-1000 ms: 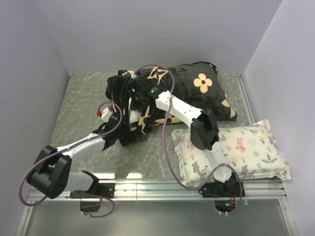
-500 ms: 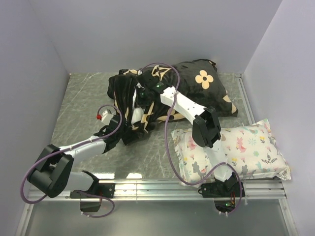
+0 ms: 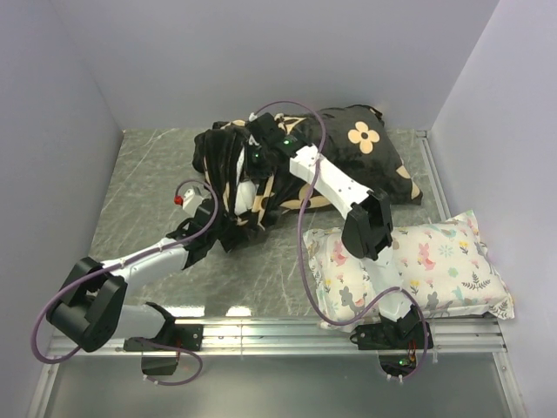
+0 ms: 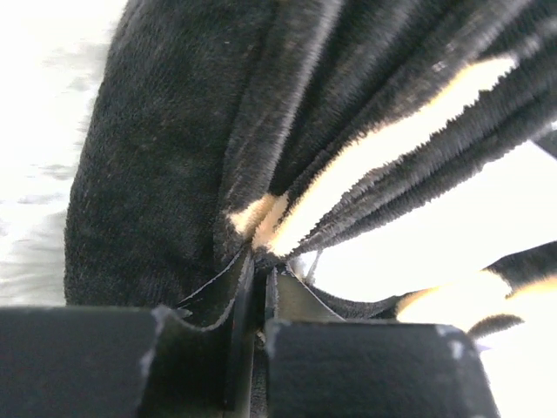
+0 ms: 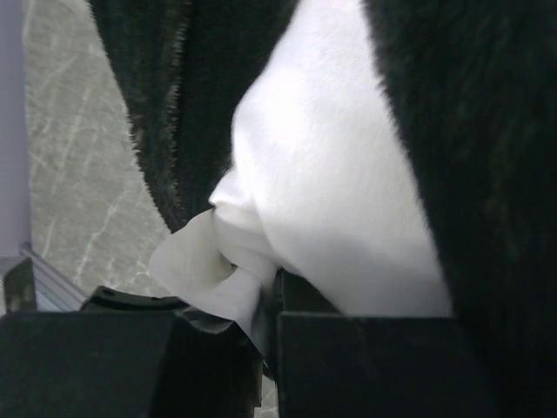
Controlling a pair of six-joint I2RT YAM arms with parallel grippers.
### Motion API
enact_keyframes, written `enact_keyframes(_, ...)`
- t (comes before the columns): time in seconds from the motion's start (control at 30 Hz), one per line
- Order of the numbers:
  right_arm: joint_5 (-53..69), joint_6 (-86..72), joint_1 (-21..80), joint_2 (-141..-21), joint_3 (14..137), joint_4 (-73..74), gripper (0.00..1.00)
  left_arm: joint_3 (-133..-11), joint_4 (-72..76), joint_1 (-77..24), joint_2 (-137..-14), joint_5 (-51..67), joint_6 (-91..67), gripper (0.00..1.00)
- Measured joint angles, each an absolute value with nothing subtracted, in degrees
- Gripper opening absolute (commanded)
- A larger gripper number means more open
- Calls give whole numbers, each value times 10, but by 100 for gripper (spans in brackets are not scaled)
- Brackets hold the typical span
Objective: Remove the pillowcase from the pillow
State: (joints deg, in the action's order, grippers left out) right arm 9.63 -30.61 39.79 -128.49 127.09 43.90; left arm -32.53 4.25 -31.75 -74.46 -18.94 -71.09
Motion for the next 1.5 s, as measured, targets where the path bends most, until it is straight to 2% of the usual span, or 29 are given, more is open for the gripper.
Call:
enact_keyframes(0.07, 96, -307, 394, -1285, 1289, 453, 0, -335, 44, -326, -741, -190, -707, 15)
enact_keyframes(0.23, 98, -313, 381, -1284, 1298, 455, 0, -359, 22, -352, -749, -194, -690, 34)
enact_keyframes(0.3, 97, -315, 378, -1283, 1297, 456, 0, -367, 11, -363, -760, -198, -686, 37)
enact_keyframes(0.43, 97, -315, 377, -1278, 1296, 464, 0, -370, 6, -369, -770, -208, -690, 30)
enact_keyframes(0.53, 97, -315, 377, -1246, 1248, 444, 0, -375, 0, -362, -770, -206, -694, 19)
enact_keyframes(0.67, 106, -320, 376, -1132, 1070, 347, 0, -383, -12, -319, -768, -170, -693, 9)
enact_keyframes(0.73, 114, -324, 375, -1071, 987, 302, 0, -390, -17, -294, -767, -144, -693, 1)
enact_keyframes(0.93, 149, -336, 370, -960, 830, 187, 0, -431, -32, -260, -791, -91, -694, 1)
enact_keyframes(1.1, 167, -334, 366, -946, 792, 162, 0, -431, -24, -234, -818, -46, -692, 17)
enact_keyframes(1.23, 185, -325, 365, -939, 784, 149, 0, -402, -24, -173, -794, 1, -682, 29)
enact_keyframes(1.27, 193, -323, 364, -930, 775, 138, 0, -398, -31, -152, -785, 11, -679, 37)
enact_keyframes(1.33, 208, -321, 366, -910, 749, 116, 0, -399, -45, -116, -771, 32, -666, 44)
enact_keyframes(1.37, 212, -320, 371, -900, 737, 107, 0, -401, -55, -106, -764, 38, -661, 53)
enact_keyframes(1.5, 194, -303, 407, -888, 716, 83, 0, -416, -105, -85, -749, 49, -633, 69)
